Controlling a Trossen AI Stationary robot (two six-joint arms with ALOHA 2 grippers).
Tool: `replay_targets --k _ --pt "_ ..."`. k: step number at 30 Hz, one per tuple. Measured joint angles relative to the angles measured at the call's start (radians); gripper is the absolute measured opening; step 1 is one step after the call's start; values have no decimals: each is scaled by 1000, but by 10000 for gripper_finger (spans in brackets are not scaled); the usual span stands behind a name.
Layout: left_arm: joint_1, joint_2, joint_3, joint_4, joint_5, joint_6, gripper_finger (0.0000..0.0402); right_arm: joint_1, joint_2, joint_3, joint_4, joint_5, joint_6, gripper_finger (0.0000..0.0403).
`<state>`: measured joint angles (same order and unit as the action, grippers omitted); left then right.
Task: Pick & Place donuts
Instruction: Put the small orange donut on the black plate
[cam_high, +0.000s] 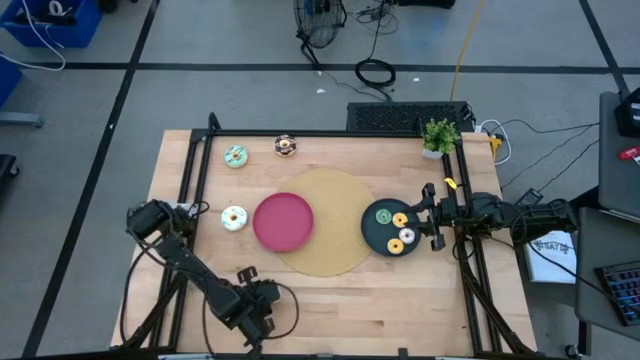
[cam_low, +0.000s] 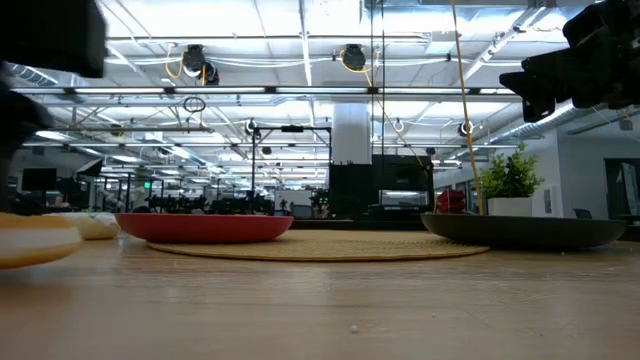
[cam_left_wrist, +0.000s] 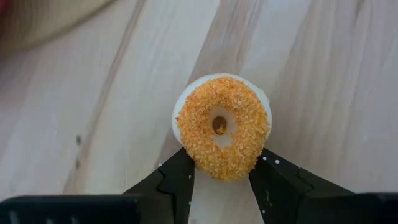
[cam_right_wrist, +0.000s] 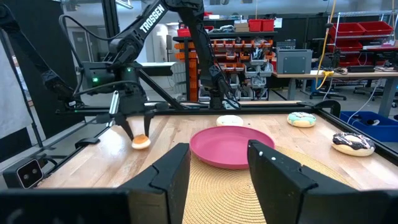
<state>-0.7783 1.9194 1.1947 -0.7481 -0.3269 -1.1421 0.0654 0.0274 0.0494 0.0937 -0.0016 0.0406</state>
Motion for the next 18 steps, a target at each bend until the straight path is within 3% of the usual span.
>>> replay_targets --k 11,18 --pt "127 -2 96 73 -95 349 147 0 0 0 0 0 -2 152" --pt "224 -2 171 180 -103 573 147 0 0 0 0 0 -157 153"
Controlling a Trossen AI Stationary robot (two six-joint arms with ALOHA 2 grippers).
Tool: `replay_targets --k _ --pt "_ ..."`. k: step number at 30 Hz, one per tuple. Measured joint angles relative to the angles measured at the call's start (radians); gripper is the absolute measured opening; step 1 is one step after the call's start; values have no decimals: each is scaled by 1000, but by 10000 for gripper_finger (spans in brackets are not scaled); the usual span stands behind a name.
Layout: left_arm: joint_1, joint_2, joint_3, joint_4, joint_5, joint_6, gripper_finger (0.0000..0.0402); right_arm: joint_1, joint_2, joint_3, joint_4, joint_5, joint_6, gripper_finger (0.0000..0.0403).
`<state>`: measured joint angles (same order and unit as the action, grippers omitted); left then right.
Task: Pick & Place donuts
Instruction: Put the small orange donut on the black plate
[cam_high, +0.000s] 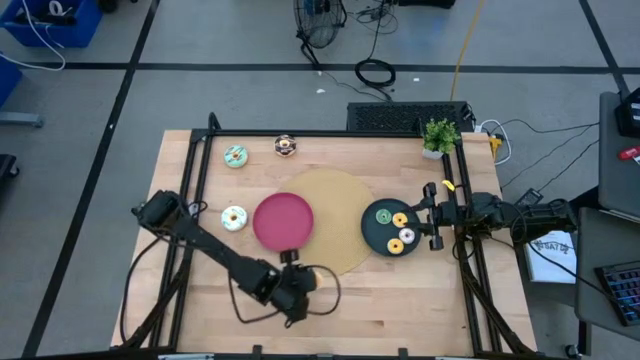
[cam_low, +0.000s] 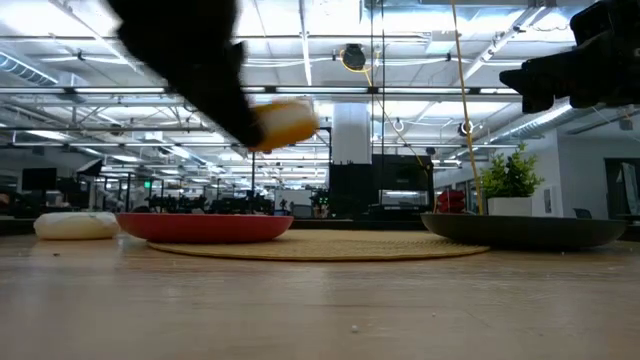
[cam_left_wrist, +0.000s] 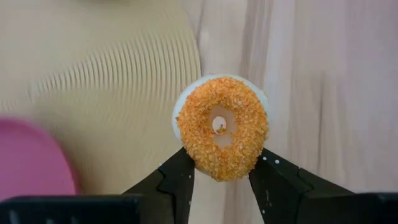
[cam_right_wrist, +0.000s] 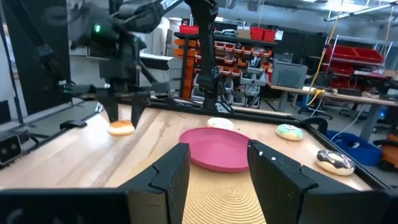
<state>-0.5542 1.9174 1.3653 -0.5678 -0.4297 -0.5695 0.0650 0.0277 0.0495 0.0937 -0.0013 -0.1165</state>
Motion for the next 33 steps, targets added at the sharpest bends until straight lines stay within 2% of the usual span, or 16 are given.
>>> replay_targets --k 9,13,18,23,28,33 --pt "102 -2 54 107 10 211 147 0 0 0 0 0 -1 152" --pt "148 -2 69 144 11 259 147 0 0 0 13 0 12 153" --pt "197 -2 81 189 21 308 147 4 0 0 9 -1 308 149" --pt "243 -2 82 224 63 338 147 4 0 0 8 -1 424 152" --pt "279 -2 82 232 70 340 147 4 1 0 6 3 426 151" --pt "309 -2 82 234 99 340 147 9 66 0 22 4 316 148"
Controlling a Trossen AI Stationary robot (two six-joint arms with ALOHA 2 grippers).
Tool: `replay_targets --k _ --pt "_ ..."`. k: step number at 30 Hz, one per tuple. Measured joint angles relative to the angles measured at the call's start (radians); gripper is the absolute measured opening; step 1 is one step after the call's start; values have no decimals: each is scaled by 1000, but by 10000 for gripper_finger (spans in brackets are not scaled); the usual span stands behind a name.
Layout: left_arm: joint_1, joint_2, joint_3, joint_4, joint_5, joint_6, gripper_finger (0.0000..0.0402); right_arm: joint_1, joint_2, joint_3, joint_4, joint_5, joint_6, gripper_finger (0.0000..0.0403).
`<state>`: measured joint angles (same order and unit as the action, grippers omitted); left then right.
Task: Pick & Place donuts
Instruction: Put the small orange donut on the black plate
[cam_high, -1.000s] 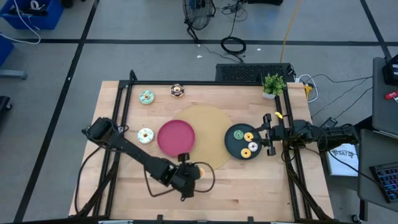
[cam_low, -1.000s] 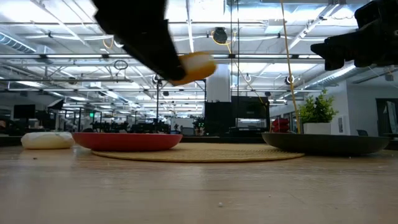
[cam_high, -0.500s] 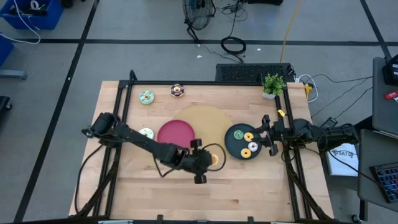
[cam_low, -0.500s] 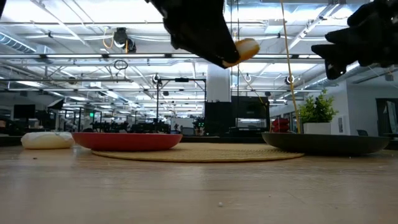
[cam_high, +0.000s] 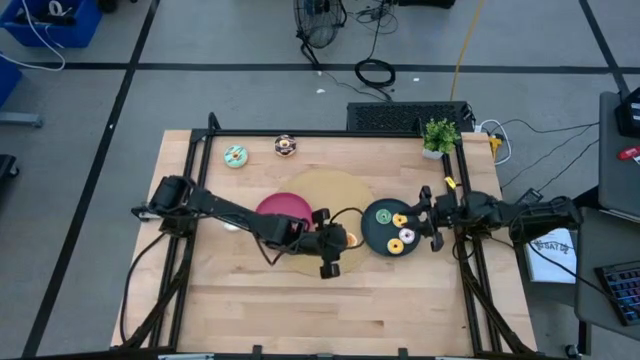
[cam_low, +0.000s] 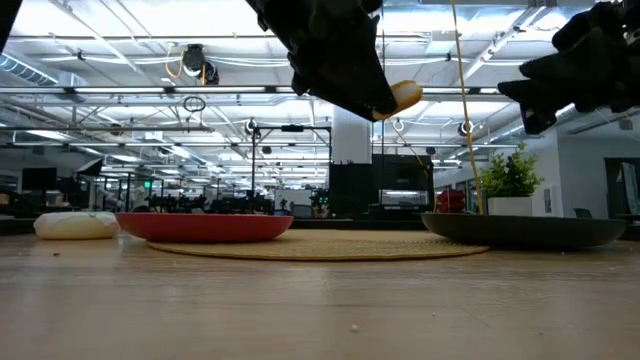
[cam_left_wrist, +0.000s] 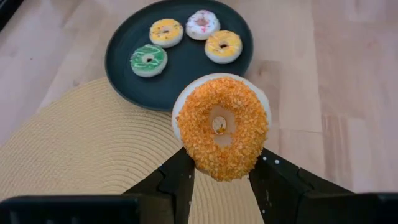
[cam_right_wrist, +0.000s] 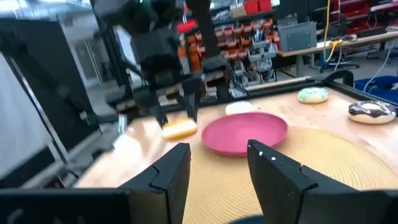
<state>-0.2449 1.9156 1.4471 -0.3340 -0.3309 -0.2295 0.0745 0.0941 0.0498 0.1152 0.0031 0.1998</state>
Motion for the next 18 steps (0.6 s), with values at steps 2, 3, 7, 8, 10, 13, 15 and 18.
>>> replay_targets --k 2,3,7,8,10,13,15,18 --pt "5 0 0 0 0 14 147 11 64 0 35 13 -16 149" --pt "8 0 0 0 0 22 147 18 106 0 65 38 -20 150" --pt "17 0 0 0 11 39 147 51 291 0 217 165 -34 149" --pt "21 0 0 0 22 39 147 59 337 0 259 180 -39 149" --pt "25 0 0 0 37 39 147 77 435 0 345 180 -57 149" --pt "31 0 0 0 42 39 147 100 577 0 467 180 -90 151" --pt "33 0 0 1 42 39 147 112 661 6 556 180 -112 155" --pt "34 0 0 1 42 40 147 114 781 28 659 180 -121 175"
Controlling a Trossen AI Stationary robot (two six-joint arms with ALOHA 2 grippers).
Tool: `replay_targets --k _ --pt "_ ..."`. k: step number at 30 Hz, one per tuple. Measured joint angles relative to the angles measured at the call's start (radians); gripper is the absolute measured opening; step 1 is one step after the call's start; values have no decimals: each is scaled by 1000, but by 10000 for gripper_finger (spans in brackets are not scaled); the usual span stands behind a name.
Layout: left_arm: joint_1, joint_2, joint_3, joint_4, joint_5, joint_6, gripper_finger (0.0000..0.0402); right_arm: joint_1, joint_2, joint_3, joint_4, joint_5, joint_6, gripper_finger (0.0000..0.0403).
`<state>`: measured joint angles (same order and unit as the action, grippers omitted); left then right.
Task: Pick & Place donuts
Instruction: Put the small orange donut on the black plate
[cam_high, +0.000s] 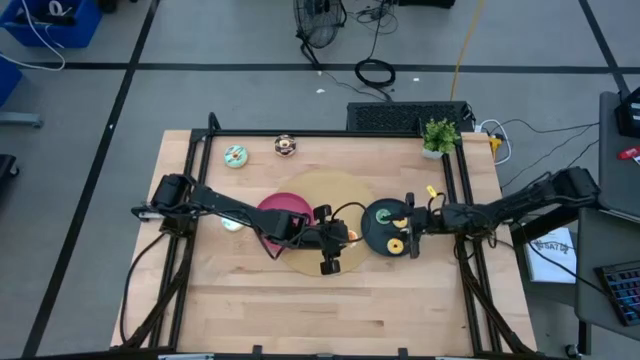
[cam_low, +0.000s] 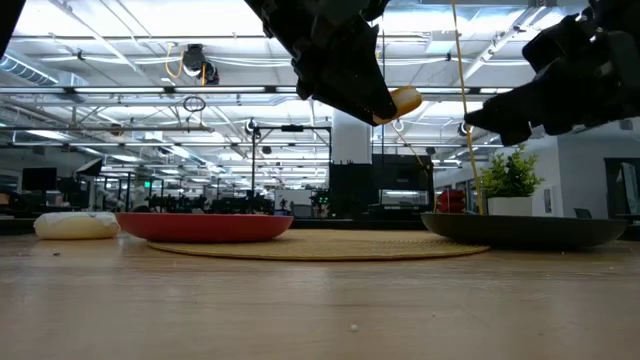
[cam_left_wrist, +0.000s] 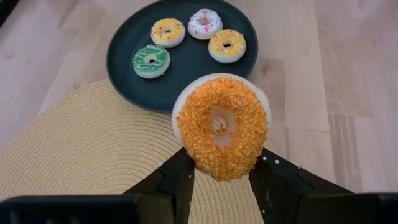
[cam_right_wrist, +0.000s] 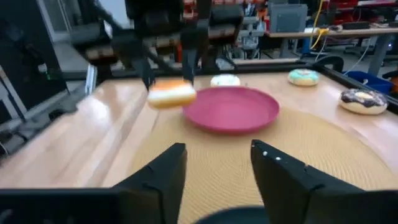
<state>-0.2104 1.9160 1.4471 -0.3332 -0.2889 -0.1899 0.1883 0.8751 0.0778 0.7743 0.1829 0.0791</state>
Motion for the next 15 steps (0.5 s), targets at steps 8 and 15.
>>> replay_targets --k 8,15 --pt "0 0 0 0 0 5 147 0 297 131 91 -3 -19 281" --pt "1 0 0 -2 0 5 147 2 511 241 219 -5 -34 294"
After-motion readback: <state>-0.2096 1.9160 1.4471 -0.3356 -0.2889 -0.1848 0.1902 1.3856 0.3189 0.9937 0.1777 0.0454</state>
